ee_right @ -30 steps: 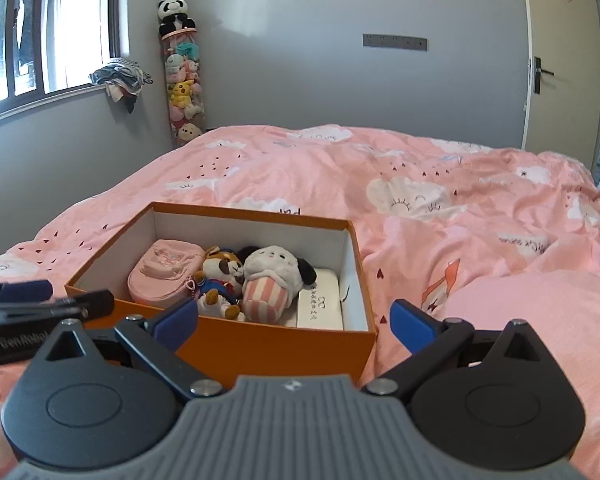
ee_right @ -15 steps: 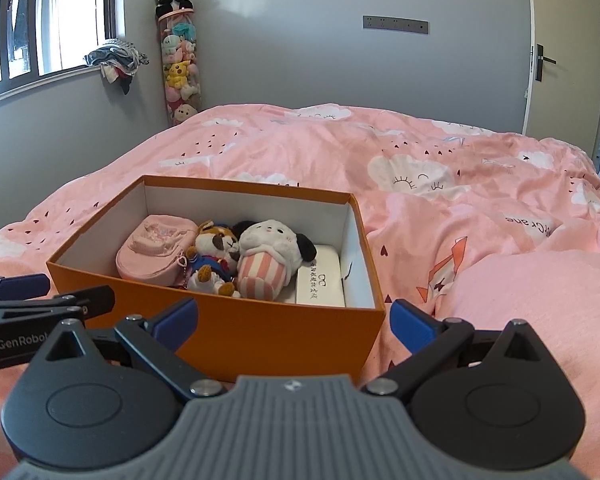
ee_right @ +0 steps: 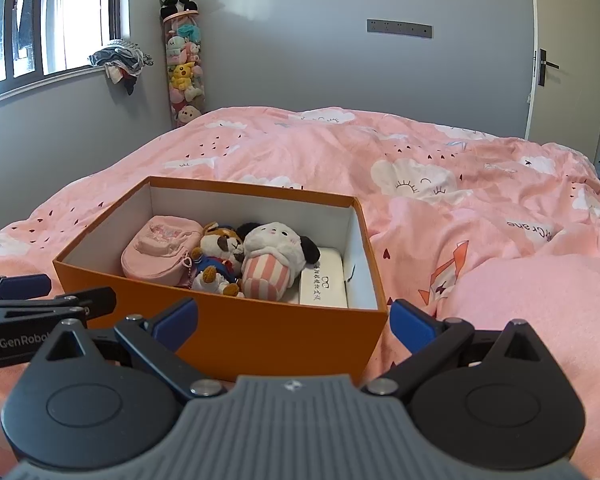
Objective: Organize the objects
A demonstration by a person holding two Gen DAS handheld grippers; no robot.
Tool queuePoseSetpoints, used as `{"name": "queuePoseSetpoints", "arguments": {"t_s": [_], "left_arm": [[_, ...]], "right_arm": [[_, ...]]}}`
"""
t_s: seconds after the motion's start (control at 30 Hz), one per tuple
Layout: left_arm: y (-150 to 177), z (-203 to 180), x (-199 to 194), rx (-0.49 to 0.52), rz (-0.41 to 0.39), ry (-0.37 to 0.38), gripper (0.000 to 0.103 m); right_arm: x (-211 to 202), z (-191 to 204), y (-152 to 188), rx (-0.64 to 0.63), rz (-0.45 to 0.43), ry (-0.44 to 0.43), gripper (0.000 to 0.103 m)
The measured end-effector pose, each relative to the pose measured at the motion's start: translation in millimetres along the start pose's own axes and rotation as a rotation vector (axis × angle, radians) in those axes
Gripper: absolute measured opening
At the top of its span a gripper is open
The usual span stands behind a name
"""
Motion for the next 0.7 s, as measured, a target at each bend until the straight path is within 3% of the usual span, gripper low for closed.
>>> {"name": "queuePoseSetpoints", "arguments": {"t_s": [0.7], "left_arm": [[1.7, 3.3, 0.6, -0.014, 0.010, 0.011, 0.094]], "right_arm": [[4.1, 1.7, 2.3, 0.000, 0.018, -0.009, 0.102]]}}
Point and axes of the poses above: each gripper's, at about its wrist camera, not at the fingertips, and x roughly the way its jaws point, z to its left, y to its underside, the point moved 1 cm from there along x, roughly the way its jaws point, and after that the axes turned 12 degrees about -x, right-handed, at the moved point
